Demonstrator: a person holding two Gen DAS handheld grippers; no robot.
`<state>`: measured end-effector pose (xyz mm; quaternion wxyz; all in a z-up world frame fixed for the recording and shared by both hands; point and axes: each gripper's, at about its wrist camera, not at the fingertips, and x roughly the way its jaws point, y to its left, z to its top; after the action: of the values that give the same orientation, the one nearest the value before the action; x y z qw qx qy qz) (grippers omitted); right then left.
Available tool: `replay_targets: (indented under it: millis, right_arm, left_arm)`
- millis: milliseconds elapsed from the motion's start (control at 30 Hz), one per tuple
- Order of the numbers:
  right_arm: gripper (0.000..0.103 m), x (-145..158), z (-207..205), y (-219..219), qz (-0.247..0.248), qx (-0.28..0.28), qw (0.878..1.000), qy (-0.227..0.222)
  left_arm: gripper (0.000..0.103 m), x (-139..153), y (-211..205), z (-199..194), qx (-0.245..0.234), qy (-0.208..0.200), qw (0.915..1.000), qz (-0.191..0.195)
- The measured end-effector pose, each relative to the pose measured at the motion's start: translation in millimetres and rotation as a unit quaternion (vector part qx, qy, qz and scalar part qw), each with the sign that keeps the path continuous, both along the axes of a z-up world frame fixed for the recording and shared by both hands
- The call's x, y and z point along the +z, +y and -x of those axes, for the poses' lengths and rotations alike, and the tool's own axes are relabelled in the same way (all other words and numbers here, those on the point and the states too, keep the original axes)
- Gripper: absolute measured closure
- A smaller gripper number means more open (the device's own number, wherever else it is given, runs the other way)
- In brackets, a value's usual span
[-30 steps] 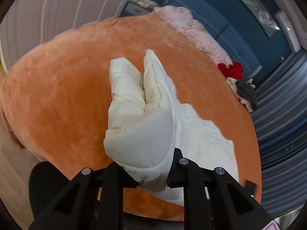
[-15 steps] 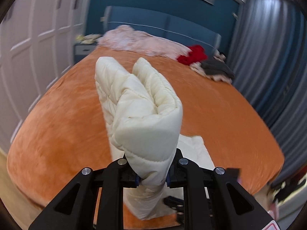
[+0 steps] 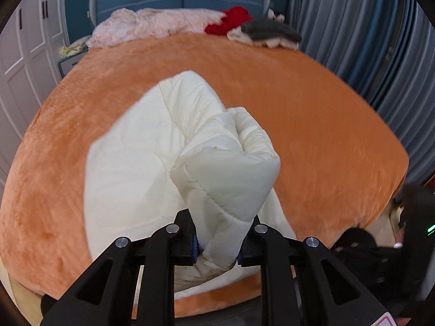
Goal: Fold large clothes
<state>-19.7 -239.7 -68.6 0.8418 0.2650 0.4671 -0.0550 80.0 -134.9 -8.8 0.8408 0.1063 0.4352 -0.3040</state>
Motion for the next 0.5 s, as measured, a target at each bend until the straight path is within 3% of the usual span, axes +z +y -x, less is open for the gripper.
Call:
replay_targets:
  millis: [133,200,267,367,500]
  right_arm:
    - [0.094,14.9,6.6,-7.6,0.004,-0.006,1.000,-0.017]
    - [0.091,32.8,7.7,-9.3,0.018,-0.005,0.999,-0.038]
    - [0.084,55.0,5.9,-7.9,0.033,-0.001,0.997,-0.063]
    - [0.069,81.6,1.3,-1.8,0.046,0.013,0.994,-0.098]
    - [0.052,100.9,-17.9,14.6,0.052,0.048,0.990,-0.121]
  left_arm:
    - [0.073,-11.4,-8.2,7.1,0.003,-0.010,0.9997,-0.022]
    - [0.051,-7.1,-7.6,11.5,0.005,-0.003,0.9998,-0.017]
    - [0.038,4.7,2.4,14.1,0.013,0.016,0.9998,0.001]
    - [0.031,29.0,33.9,16.2,0.027,0.032,0.9977,0.053]
    - [0.029,51.3,78.1,8.9,0.085,0.016,0.9931,0.079]
